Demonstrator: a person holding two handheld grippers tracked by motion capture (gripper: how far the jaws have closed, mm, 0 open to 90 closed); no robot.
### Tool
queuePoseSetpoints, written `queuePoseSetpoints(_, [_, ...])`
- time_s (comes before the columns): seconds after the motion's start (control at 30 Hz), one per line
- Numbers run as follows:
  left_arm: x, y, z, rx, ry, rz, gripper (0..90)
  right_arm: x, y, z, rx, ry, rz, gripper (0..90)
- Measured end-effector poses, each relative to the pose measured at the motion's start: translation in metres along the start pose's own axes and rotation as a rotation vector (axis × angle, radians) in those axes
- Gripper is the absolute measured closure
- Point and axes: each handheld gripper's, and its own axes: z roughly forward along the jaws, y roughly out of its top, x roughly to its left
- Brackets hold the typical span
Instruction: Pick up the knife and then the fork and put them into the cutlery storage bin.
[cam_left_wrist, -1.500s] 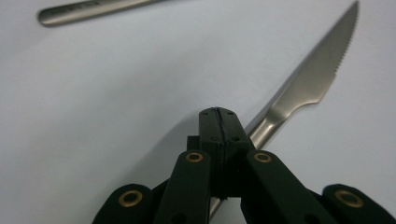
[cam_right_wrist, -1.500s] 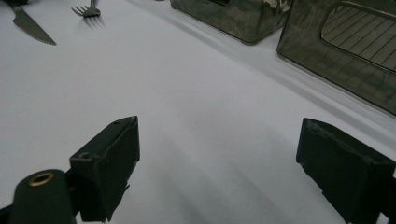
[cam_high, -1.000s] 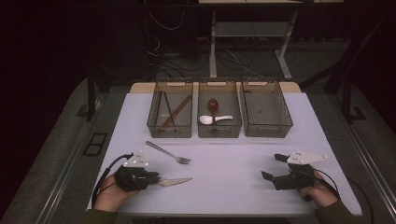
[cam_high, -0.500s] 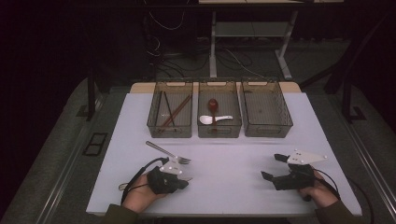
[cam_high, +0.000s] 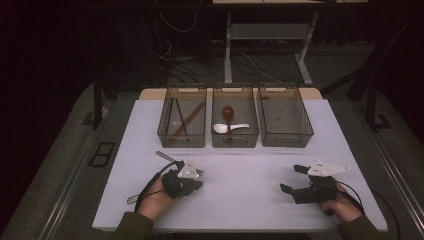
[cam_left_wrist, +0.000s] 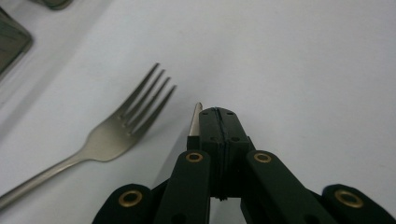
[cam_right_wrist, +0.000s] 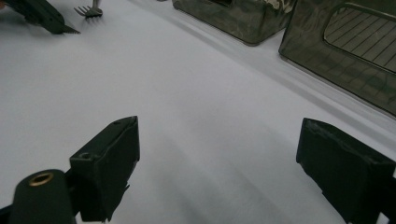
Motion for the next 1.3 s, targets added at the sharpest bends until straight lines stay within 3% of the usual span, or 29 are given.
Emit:
queuePoseSetpoints(0.1, [0.004,0.001,0.0,0.009,0.046,0.006,89.2,0.0,0.0,0.0,-0.001,0.0,0.001,13.2])
queuePoseSetpoints(0.3, [0.005,-0.003,-0.007,-0.021,-0.013,-0.052,89.1,0.0,0.0,0.0,0.0,0.003,0.0,13.2])
queuePoseSetpoints(0.43, [0.009,-0.008,-0.026,-0.02,-0.015,-0.089,84.4,0.0,0.0,0.0,-0.001,0.002,0.001,13.2])
queuePoseSetpoints(0.7, [0.03,-0.042,-0.067,0.021,0.013,-0.148,70.6,0.0,0.0,0.0,0.002,0.005,-0.003,13.2])
queuePoseSetpoints(0.83, [0.035,-0.063,-0.081,0.01,0.022,-0.173,67.0,0.001,0.0,0.001,0.007,0.009,-0.001,13.2])
queuePoseSetpoints(0.9, [0.036,-0.073,-0.082,-0.004,0.016,-0.192,66.1,0.001,0.0,0.002,0.008,0.008,-0.002,13.1])
queuePoseSetpoints(1.07, [0.038,-0.094,-0.076,-0.012,-0.006,-0.195,65.9,0.001,0.0,0.003,0.01,0.008,-0.003,13.2])
queuePoseSetpoints(1.17, [0.039,-0.098,-0.075,-0.037,-0.024,-0.198,68.4,0.001,0.0,0.003,0.009,0.009,-0.003,13.2])
queuePoseSetpoints(1.3, [0.034,-0.097,-0.074,-0.033,-0.007,-0.187,74.5,0.001,0.0,0.003,0.01,0.009,-0.003,13.2])
